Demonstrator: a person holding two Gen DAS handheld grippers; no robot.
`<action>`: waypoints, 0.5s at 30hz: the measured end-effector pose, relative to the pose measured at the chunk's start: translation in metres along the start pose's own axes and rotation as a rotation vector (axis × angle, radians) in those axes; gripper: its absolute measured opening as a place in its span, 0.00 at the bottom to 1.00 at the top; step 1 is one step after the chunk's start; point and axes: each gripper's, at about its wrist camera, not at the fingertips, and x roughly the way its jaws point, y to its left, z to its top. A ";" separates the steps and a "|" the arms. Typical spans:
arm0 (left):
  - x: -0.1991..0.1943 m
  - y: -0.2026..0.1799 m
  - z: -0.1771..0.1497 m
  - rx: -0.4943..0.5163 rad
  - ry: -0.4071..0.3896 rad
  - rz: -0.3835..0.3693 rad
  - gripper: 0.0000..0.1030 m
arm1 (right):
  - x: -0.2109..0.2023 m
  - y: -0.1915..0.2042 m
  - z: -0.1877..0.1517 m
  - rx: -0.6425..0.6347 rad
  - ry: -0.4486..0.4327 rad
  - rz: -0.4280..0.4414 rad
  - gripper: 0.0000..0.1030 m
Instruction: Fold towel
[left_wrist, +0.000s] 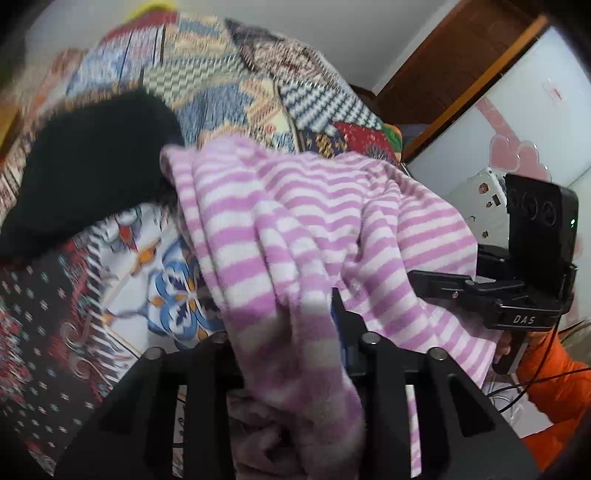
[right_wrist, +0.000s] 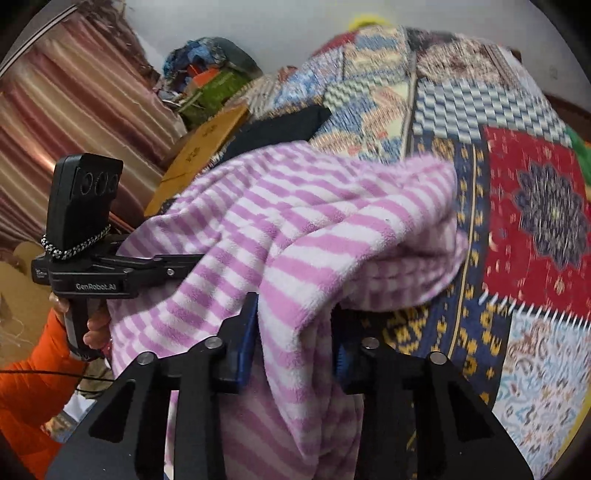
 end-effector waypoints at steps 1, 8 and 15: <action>-0.004 -0.002 0.002 0.007 -0.012 0.005 0.29 | -0.002 0.003 0.002 -0.011 -0.013 -0.001 0.28; -0.039 0.002 0.020 0.002 -0.125 0.013 0.27 | -0.020 0.022 0.026 -0.075 -0.091 -0.017 0.28; -0.088 0.019 0.056 0.016 -0.281 0.057 0.26 | -0.027 0.043 0.067 -0.150 -0.188 -0.013 0.27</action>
